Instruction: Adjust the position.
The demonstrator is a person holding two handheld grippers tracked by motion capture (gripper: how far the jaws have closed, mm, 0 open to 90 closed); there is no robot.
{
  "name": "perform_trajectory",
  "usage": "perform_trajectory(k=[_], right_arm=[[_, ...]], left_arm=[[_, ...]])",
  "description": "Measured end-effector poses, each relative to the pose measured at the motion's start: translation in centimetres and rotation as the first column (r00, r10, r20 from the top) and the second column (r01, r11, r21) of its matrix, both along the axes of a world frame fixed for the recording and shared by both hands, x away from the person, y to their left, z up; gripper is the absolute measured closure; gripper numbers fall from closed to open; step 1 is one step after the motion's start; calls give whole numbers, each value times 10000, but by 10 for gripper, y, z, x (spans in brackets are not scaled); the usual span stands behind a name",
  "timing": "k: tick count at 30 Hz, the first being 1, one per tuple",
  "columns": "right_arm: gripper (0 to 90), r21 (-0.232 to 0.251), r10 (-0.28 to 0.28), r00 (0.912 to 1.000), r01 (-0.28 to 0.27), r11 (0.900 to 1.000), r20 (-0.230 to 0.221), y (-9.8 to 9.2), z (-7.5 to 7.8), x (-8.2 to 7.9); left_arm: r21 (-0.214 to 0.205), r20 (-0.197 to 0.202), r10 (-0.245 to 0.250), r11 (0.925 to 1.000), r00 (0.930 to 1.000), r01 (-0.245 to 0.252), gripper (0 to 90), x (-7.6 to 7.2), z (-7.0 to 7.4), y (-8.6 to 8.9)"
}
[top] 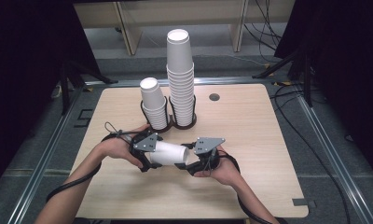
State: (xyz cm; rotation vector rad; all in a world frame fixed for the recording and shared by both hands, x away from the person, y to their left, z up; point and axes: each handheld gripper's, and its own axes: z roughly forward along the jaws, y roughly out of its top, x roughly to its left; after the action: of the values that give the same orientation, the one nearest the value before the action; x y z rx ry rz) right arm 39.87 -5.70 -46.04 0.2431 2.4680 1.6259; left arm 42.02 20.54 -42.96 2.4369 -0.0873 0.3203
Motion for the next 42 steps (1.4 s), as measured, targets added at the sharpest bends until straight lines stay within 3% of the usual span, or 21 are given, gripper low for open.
perform_trajectory(k=[3, 8, 16, 17, 22, 23, 30, 42], right_arm=[[279, -34, 74, 10000, -74, 10000, 34, 0, 0, 0], [279, 17, 95, 9999, -95, 10000, 50, -1, 0, 0], [279, 158, 113, 9999, -114, 9998, 83, 0, 0, 1], [279, 180, 108, 9999, -109, 9998, 62, 0, 0, 1], [276, 183, 120, 9999, -121, 9998, 88, 0, -1, 1], [276, 204, 114, 9999, -116, 9997, 115, 0, -1, 1], [271, 235, 108, 9999, -108, 9997, 28, -1, 0, 3], [251, 388, -156, 9996, 165, 9991, -237, -1, -2, 3]], left_arm=[[188, 51, -167, 9997, 9998, 166, 68, 0, 1, 0], [-23, -58, -156, 9999, 9999, 156, 96, 0, 0, 1], [144, 34, -178, 9997, 9998, 177, 112, 0, 2, 1], [3, 32, -58, 10000, 10000, 58, 115, -1, 1, 1], [334, 298, -136, 9994, 9995, 126, 129, -2, 4, 1], [208, 302, -65, 9998, 9995, 58, 132, -3, 4, 1], [532, 479, -99, 9986, 9988, 73, 151, -3, 8, 0], [490, 542, -20, 9988, 9985, -6, 185, -3, 10, 0]])
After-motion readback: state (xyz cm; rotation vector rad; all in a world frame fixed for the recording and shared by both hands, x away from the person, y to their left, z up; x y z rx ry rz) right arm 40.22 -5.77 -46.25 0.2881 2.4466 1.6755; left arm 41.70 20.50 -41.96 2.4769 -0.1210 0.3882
